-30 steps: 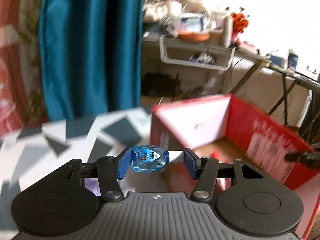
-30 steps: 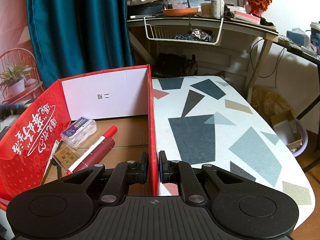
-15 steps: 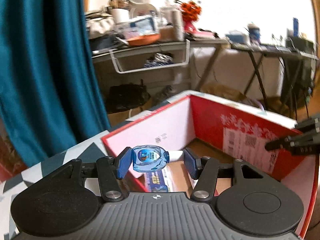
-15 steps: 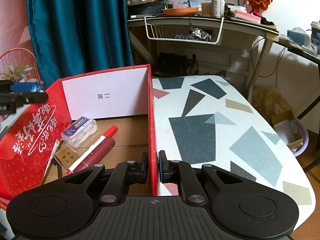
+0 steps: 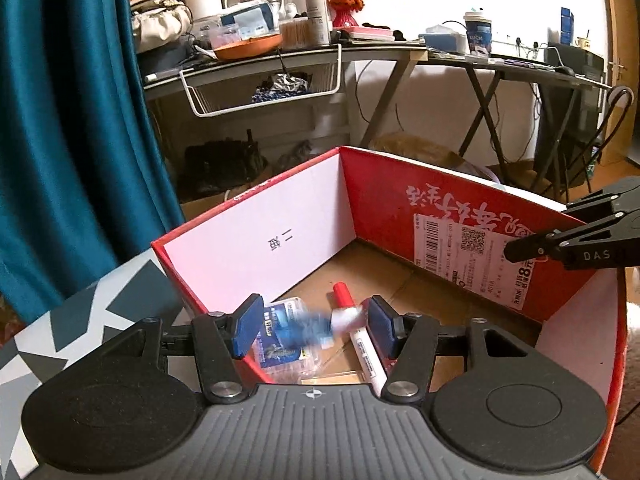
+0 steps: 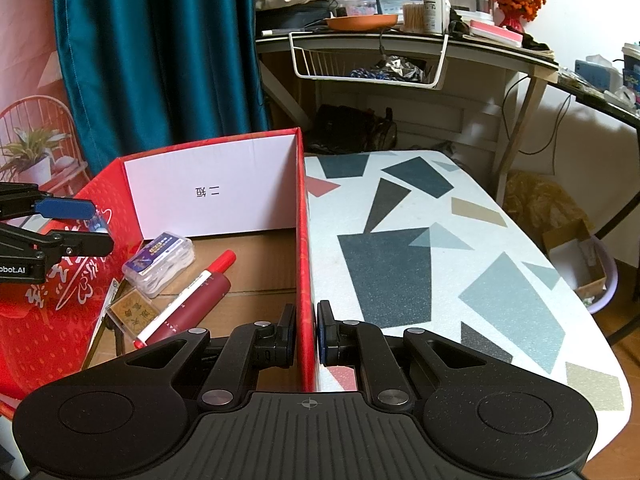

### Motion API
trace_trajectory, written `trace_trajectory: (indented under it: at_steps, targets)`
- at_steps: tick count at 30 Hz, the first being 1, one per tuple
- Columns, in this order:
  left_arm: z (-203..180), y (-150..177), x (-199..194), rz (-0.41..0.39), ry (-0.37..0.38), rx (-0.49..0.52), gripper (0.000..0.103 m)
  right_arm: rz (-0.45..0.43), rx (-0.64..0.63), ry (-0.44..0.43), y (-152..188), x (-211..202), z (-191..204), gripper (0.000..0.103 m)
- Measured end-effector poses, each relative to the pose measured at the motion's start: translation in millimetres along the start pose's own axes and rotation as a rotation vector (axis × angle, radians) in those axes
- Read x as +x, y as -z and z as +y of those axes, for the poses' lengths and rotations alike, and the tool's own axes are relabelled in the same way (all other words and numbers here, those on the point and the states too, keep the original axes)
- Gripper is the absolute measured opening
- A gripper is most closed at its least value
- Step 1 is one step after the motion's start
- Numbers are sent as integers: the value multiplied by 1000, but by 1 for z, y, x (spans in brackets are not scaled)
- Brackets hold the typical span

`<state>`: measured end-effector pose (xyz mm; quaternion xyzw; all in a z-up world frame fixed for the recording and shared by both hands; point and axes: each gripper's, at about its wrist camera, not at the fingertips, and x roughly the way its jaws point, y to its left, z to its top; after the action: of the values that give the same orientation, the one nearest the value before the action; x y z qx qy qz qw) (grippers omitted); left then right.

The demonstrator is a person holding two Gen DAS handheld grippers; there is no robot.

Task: Organize rigid objects
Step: 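Carry the bottle into the red box and open the left tool, then move the left tool back over the pink-checkered mascara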

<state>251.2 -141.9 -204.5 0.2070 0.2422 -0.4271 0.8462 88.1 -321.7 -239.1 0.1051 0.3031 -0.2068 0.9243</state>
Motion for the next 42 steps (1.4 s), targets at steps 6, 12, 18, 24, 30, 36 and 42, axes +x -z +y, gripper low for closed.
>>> trace_trajectory:
  at_steps: [6,12,18,24,30,36,42]
  targets:
    - [6,-3,-7,-32,-3,-40,76,0,0,-1,0,0,0,10]
    - [40,-3,-30,-114,-40,-207,94,0,2,-1,0,0,0,10]
    - [78,17,-43,-107,-165,-351,101,1,1,-2,0,-1,0,11]
    - [115,50,-48,-14,-228,-505,103,0,-1,1,0,-1,-1,11]
    - [125,80,-42,74,-282,-517,103,0,-1,1,1,-1,0,11]
    - [124,108,-40,131,-343,-551,102,1,-3,1,0,-1,-1,11]
    - [125,113,-32,167,-456,-567,95,2,-4,2,1,-1,-2,11]
